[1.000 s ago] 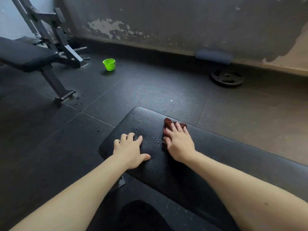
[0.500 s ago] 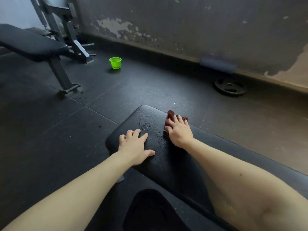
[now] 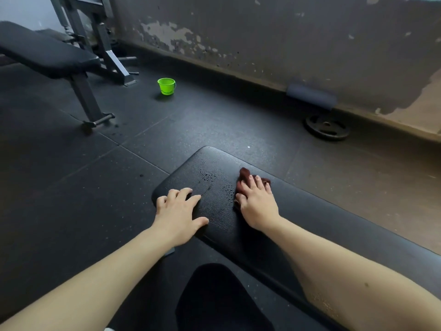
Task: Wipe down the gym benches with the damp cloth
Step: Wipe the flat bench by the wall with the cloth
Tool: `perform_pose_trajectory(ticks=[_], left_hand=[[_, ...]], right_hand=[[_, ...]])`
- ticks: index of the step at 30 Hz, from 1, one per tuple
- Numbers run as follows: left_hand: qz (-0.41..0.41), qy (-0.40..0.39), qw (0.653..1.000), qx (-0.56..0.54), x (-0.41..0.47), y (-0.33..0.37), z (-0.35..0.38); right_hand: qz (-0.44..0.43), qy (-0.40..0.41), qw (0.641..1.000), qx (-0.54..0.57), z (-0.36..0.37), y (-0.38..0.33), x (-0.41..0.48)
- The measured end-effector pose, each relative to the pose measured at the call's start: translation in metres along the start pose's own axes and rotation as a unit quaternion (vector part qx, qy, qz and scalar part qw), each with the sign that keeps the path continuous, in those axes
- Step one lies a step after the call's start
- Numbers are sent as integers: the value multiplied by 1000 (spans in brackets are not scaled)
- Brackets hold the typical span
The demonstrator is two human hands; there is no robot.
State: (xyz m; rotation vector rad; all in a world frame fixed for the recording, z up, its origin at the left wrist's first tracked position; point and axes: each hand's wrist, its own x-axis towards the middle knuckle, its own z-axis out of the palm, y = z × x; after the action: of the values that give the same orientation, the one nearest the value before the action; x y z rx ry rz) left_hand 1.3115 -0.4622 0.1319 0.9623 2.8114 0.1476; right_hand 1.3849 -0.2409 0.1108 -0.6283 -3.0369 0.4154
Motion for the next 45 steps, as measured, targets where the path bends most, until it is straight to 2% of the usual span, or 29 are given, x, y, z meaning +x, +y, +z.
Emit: perform_pose_trajectory(ticks=[2,6,9,11,13,15,17,19,22,27,31,35,40,45], left_hand=[[2,9,1000,-5,-2,-6,4],[14,17,1000,-9,1,-7,4],[19,15,999,-21,1,-10,4],[23,13,999,-26,1,-14,3],[23,14,999,-29,-1,-17,2],[19,19,999,-30,-3,-20,2],[18,22,999,-28,-4,-21,2],[12,24,999,-29,-4,-22,2],[12,22,999,-27,-5,-22,1],[8,29,999,-34,-5,-24,2],[-2,29,999,-25,-5,-29,1],[-41,32,998,-30,-7,-43,-1],[-80,36,994,-64,-4,-50,-4],[-106,31,990,-92,0,-53,-5]], right_hand=[[-18,1,1000,2,6,-12,-21],[-131,-32,991,25,16,-34,-79],[-164,-55,985,18,10,-21,-78],[-154,-39,987,-6,5,-4,-58],[-95,-19,995,-23,2,10,-31],[-36,-8,999,-32,0,9,-14],[-23,2,999,-21,6,-5,-18],[-71,10,997,-7,18,-23,-43],[-188,9,982,-19,33,-36,-83],[-262,-29,964,-37,16,9,-100],[-292,-4,955,-55,16,20,-109],[-298,18,953,-53,28,-13,-89],[-313,-2,949,-36,33,-48,-58],[-347,-31,937,-21,24,-18,-75]])
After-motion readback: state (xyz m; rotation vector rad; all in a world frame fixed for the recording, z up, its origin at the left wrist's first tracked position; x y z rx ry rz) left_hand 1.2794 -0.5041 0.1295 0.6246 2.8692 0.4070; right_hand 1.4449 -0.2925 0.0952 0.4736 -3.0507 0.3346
